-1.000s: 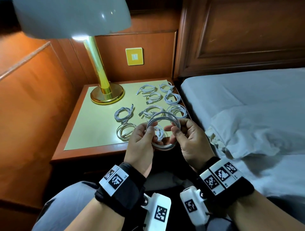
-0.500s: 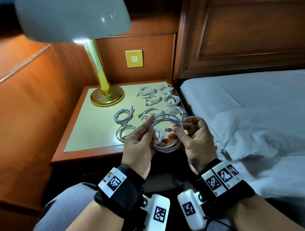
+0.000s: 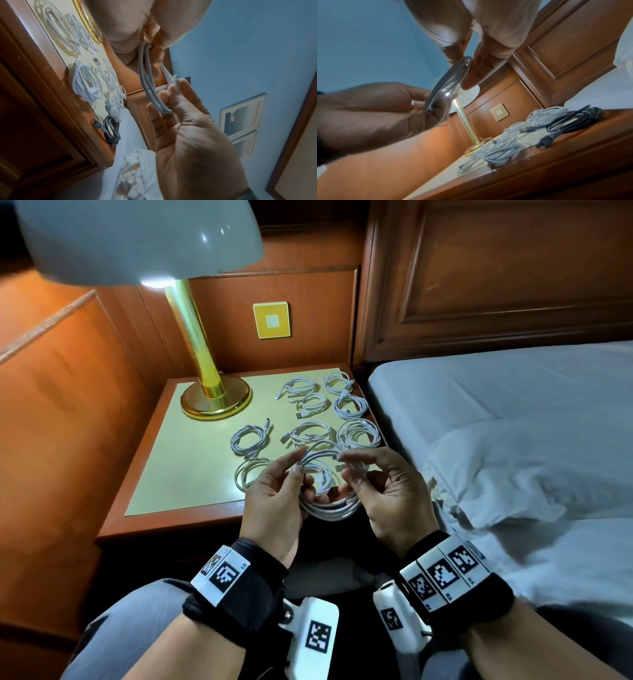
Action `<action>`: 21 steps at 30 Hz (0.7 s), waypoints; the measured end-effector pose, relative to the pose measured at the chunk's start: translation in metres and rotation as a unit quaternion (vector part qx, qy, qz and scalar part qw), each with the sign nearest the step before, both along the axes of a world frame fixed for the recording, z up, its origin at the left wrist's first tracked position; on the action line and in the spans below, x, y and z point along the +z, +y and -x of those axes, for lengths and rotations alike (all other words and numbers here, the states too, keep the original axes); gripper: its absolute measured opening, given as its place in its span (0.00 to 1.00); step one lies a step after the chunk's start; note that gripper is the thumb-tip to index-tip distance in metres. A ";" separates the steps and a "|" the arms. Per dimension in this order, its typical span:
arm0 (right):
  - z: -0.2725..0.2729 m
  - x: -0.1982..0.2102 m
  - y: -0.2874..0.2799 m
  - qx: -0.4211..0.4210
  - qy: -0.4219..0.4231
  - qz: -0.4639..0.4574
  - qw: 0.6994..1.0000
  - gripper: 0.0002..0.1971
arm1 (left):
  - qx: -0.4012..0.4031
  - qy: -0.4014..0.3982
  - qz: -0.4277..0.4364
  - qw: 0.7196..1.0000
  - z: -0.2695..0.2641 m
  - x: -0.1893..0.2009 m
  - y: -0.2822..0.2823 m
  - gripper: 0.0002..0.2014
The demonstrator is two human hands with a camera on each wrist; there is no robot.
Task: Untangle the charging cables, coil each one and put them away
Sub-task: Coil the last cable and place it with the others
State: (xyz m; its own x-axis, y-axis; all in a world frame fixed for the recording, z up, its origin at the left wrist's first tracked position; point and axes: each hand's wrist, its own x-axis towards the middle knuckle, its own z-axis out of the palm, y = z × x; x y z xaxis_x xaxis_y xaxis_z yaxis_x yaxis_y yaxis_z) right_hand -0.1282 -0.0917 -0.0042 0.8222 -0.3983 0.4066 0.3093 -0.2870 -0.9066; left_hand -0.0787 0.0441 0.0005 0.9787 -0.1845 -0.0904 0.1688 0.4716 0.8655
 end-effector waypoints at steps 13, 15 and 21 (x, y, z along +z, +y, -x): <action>0.000 -0.006 -0.001 0.034 0.047 0.060 0.997 0.16 | 0.004 -0.066 -0.043 0.997 -0.004 0.001 0.004 0.13; -0.001 -0.003 -0.002 0.030 0.077 0.008 0.997 0.14 | -0.002 -0.073 -0.046 0.996 -0.003 0.001 0.005 0.14; -0.003 0.006 -0.012 0.103 0.188 -0.304 0.928 0.17 | -0.015 -0.138 -0.119 0.983 -0.001 0.000 0.008 0.15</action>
